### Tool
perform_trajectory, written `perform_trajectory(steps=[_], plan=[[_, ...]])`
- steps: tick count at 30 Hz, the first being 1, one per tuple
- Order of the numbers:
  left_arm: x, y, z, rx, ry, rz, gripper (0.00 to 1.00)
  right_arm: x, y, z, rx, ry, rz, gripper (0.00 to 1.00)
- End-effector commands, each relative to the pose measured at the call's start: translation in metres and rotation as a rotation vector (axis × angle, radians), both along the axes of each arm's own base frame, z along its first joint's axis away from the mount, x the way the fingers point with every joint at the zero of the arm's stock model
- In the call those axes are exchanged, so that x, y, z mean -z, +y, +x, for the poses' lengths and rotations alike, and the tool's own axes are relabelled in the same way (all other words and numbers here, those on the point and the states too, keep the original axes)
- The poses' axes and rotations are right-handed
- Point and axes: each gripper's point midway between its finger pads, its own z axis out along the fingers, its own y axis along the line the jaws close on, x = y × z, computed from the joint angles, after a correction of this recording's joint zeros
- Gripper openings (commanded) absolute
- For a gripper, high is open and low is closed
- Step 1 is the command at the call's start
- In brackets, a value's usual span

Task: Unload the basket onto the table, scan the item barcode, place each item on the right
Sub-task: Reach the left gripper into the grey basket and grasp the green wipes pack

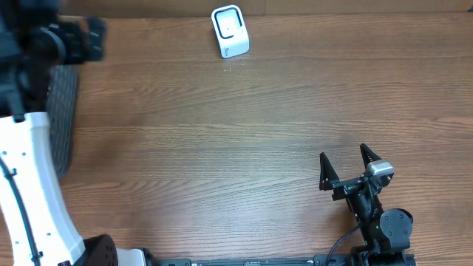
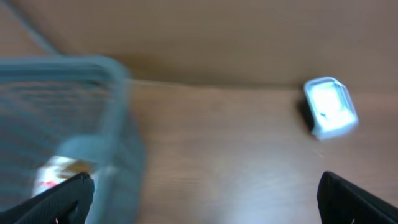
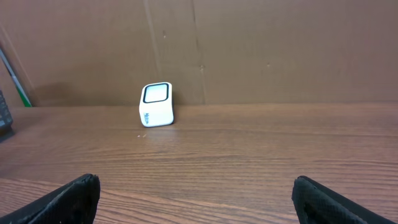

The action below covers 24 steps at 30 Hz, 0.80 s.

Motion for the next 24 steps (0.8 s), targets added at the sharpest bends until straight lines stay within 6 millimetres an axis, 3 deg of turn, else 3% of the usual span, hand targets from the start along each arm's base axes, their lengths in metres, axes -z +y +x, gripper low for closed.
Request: perform_trajectory(steps=[1, 6, 10, 19, 24], plan=[[-0.020, 0.049, -0.010, -0.110, -0.062, 0.058, 0.99, 0.002, -0.003, 0.001, 0.013, -0.003, -0.006, 1.00], [-0.022, 0.118, -0.029, -0.276, -0.076, 0.076, 1.00, 0.002, -0.003, 0.001, 0.013, -0.003, -0.006, 1.00], [0.005, 0.159, -0.039, -0.359, -0.006, 0.042, 1.00, 0.002, -0.003, 0.001, 0.013, -0.003, -0.006, 1.00], [0.096, 0.208, -0.034, -0.335, 0.210, -0.045, 1.00, 0.002, -0.003, 0.001, 0.013, -0.003, -0.006, 1.00], [0.146, 0.218, -0.018, -0.264, 0.290, -0.106, 1.00, 0.002, -0.003, 0.001, 0.013, -0.004, -0.007, 1.00]])
